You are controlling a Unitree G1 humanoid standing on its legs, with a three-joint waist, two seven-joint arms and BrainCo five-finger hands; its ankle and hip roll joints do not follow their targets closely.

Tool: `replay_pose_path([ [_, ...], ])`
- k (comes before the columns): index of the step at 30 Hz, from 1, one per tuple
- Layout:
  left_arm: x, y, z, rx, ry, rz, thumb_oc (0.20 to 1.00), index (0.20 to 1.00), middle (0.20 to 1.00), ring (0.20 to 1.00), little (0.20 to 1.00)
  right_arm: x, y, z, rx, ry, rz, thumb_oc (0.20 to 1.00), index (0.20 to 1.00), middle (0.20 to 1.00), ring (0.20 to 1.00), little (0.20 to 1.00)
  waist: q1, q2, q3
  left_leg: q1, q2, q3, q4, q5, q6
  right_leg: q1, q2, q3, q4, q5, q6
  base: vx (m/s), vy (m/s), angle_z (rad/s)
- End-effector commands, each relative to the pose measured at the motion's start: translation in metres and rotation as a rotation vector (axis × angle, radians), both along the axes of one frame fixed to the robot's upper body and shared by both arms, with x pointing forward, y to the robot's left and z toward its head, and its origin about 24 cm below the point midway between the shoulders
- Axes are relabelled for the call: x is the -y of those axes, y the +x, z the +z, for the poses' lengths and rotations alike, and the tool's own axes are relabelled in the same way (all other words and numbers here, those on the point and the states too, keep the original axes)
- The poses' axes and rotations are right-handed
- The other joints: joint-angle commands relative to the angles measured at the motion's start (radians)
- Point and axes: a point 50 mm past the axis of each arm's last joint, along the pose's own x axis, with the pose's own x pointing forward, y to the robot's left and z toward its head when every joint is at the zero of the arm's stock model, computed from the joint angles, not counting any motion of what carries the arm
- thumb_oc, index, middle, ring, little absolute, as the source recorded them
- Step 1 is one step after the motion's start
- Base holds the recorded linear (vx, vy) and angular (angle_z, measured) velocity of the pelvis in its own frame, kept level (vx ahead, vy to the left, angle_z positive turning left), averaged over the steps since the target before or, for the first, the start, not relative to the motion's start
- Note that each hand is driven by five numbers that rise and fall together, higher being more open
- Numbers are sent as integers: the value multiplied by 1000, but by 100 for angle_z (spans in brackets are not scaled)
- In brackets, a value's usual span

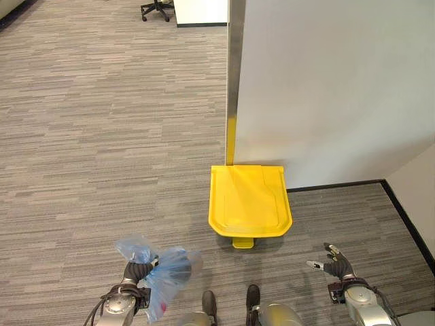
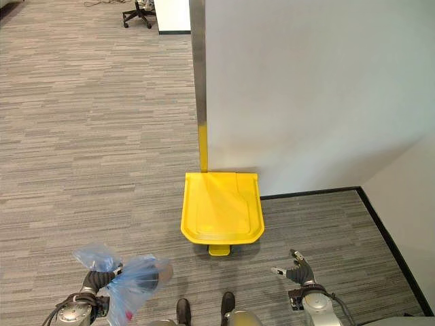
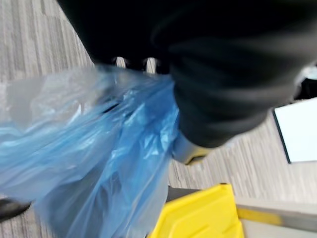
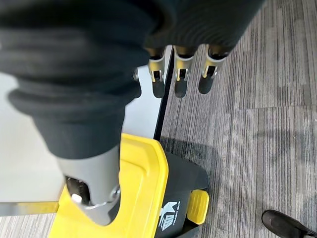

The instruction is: Gather garbage on tea table into small bin, then transfer packed bag to large trash can.

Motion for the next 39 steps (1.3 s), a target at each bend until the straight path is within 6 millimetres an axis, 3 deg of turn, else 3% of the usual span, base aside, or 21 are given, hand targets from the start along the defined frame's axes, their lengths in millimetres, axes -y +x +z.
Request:
replay_pose_path([
  [1,-15,12,17,88,49,11,200,200,200,200,200,5,4,5,40,-18,-10,1000,1000,1000,1000,1000,-9,-46,-35,9,-30,-25,110,-166,-28,67,-53,20,-72,-40,96,16,55,0],
  [10,-22,16,23,118,64,39,200,200,200,200,200,2,8,5,43,-11,-17,1000,1000,1000,1000,1000,9,-54,-16,-22,-51,-42,142,-188,-6,25,-73,43,-18,-29,122,-5,92,-3],
  [12,-26,19,26,131,75,55,200,200,200,200,200,-4,14,7,58,-1,5,1000,1000,1000,1000,1000,19,-46,16,-22,-71,-55,156,-205,20,-53,-100,50,142,-16,146,-20,195,-4],
  [15,-26,19,26,131,78,53,200,200,200,200,200,-7,16,7,62,6,11,1000,1000,1000,1000,1000,18,-43,27,-6,-79,-61,153,-212,24,-99,-95,50,210,-9,145,64,101,-25],
  [18,-24,18,26,132,75,45,200,200,200,200,200,-3,19,12,76,-12,15,1000,1000,1000,1000,1000,2,-30,36,62,-104,-81,111,-231,30,-178,-79,11,143,36,134,199,57,2],
  [20,-25,23,29,148,80,45,200,200,200,200,200,-2,21,14,92,-6,4,1000,1000,1000,1000,1000,-25,-33,55,105,-135,-125,109,-252,28,-243,-59,-15,-27,94,156,336,-1,40],
  [22,-23,29,33,170,80,33,200,200,200,200,200,2,20,15,92,-15,-3,1000,1000,1000,1000,1000,-47,-30,63,120,-152,-166,127,-281,24,-273,-40,29,-64,117,167,344,-46,66],
  [24,-17,33,33,173,75,3,200,200,200,200,200,8,13,13,80,-17,-29,1000,1000,1000,1000,1000,-59,-35,43,146,-165,-208,156,-334,7,-249,-52,48,-78,137,138,418,-125,72],
  [27,-14,35,30,171,57,7,200,200,200,200,200,16,12,15,87,-25,-60,1000,1000,1000,1000,1000,-75,-27,33,146,-137,-214,192,-364,-12,-262,-57,28,-29,129,124,251,-132,89],
  [31,-13,39,30,170,57,7,200,200,200,200,200,27,15,22,126,-30,-114,1000,1000,1000,1000,1000,-99,-9,23,142,-106,-206,176,-354,-25,-294,-48,6,15,112,118,116,-62,-4],
  [39,-14,41,33,190,50,14,200,200,200,200,200,32,11,20,114,-24,-139,1000,1000,1000,1000,1000,-112,5,9,161,-99,-187,109,-340,-18,-308,-27,17,-5,125,131,-9,24,-8],
])
